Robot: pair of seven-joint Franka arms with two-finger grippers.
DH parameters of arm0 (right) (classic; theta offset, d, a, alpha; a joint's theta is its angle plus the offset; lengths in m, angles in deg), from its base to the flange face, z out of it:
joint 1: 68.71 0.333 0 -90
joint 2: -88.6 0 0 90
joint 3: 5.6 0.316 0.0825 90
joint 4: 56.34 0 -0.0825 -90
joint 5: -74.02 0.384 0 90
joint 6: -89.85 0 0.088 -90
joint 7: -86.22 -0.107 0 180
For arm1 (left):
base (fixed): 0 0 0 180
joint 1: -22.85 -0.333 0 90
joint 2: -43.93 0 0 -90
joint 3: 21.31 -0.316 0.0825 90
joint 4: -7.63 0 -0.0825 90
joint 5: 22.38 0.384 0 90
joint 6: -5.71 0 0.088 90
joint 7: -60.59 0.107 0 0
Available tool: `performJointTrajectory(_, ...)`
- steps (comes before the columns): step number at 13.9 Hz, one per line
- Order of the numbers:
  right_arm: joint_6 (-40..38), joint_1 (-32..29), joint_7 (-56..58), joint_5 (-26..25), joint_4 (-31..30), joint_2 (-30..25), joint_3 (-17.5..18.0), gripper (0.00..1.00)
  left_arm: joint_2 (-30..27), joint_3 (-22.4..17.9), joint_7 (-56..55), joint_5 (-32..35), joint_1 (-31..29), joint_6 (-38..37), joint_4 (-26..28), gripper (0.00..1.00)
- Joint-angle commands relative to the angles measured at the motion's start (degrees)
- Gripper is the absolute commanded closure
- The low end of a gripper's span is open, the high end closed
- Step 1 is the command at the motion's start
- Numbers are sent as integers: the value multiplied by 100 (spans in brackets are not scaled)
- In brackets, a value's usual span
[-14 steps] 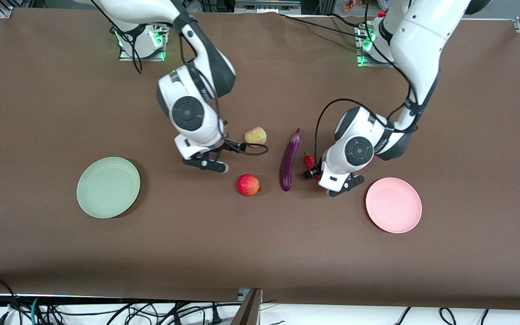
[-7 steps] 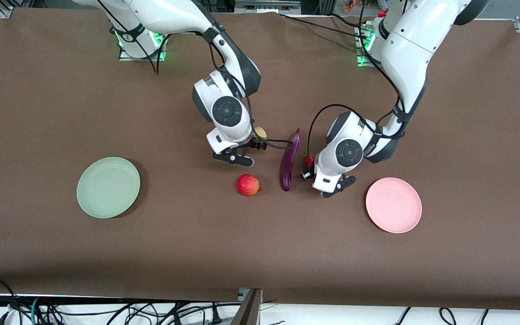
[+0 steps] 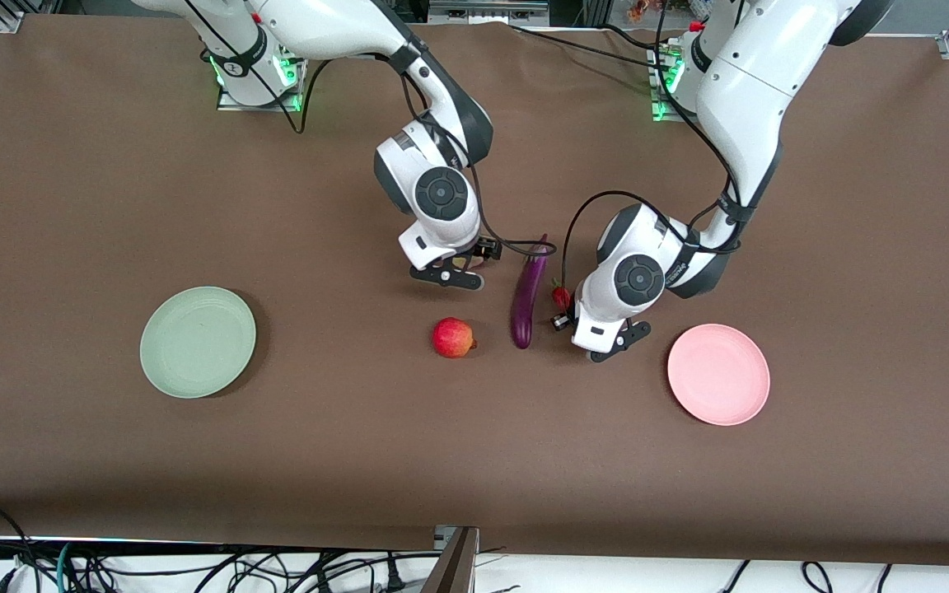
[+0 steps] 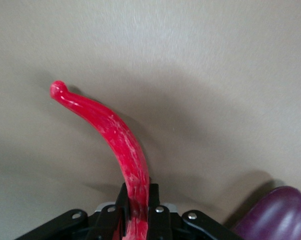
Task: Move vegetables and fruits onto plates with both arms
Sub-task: 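Grasp the pear with the right gripper while the left gripper lifts the chili, then place the chili on the pink plate while the right gripper carries the pear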
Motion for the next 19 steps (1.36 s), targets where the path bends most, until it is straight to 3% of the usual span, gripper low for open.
performJointTrajectory(1,4,66,-46,103,92,177,-3,0,-370,-63,25,40,-108,-602,-95,100)
performJointTrajectory(6,48,75,-2,86,83,327,-3,0,-706,-283,1620,1083,-547,-1393,-367,100)
performJointTrajectory(9,214,75,7,86,83,406,-3,0,-540,-353,3166,1681,-898,-1422,-675,100)
performJointTrajectory(13,381,146,-11,95,83,494,-3,3,-249,-379,4646,1964,-1145,-1378,-755,100)
performJointTrajectory(17,373,128,94,33,100,459,-21,56,-82,-379,5438,2298,-1251,-1160,-755,95)
performJointTrajectory(18,304,102,112,33,109,372,-56,62,-56,-379,5596,2298,-1260,-1045,-755,93)
performJointTrajectory(19,42,15,226,33,109,180,-99,62,-20,-379,5719,2290,-1269,-992,-755,85)
